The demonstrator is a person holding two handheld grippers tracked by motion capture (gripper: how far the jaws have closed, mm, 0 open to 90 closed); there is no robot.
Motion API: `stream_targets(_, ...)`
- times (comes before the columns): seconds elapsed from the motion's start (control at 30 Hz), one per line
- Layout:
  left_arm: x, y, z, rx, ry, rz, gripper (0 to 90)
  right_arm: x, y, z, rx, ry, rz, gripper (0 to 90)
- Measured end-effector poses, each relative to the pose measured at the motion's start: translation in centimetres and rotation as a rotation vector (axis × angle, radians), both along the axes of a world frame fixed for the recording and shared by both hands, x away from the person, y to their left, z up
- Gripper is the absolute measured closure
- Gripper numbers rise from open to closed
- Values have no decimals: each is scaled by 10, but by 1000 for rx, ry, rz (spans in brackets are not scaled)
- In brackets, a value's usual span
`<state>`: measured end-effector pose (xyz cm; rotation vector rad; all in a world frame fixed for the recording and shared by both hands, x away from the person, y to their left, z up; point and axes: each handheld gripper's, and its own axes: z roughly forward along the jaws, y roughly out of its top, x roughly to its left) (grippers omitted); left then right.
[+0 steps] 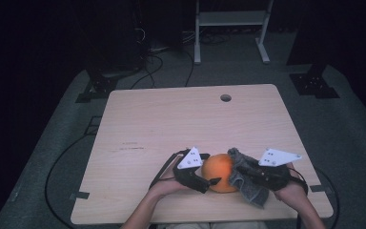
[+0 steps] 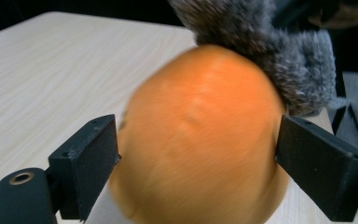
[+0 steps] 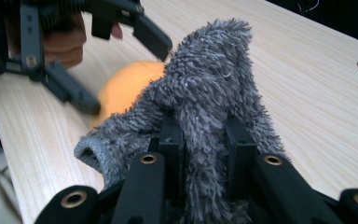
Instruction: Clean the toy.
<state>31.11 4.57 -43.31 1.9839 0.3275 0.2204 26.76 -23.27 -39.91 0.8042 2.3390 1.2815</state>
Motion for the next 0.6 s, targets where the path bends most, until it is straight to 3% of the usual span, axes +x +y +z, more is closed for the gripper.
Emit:
stream_targets(0.13,0,-8,-7,42,34,-10,105,1,-7,-3,14,16,8,721)
stream_targets(0.2,-2,-12,-11,66,11,-16,106,3,-12,-6,19,28,1,721)
stream_targets(0.3,-4,-13,-10,67,6,-13,135,8,-25,-11,41,51,-26,720)
stream_targets(0.43,-6,-15,-9,88,-8,-6,147,6,-33,-8,8,52,-68,720)
stream_targets(0.47,-6,-15,-9,90,-12,-7,159,4,-33,-4,28,43,-64,721)
stream_targets(0.6,-6,-14,-8,85,-10,-25,158,-3,-14,6,21,10,0,718)
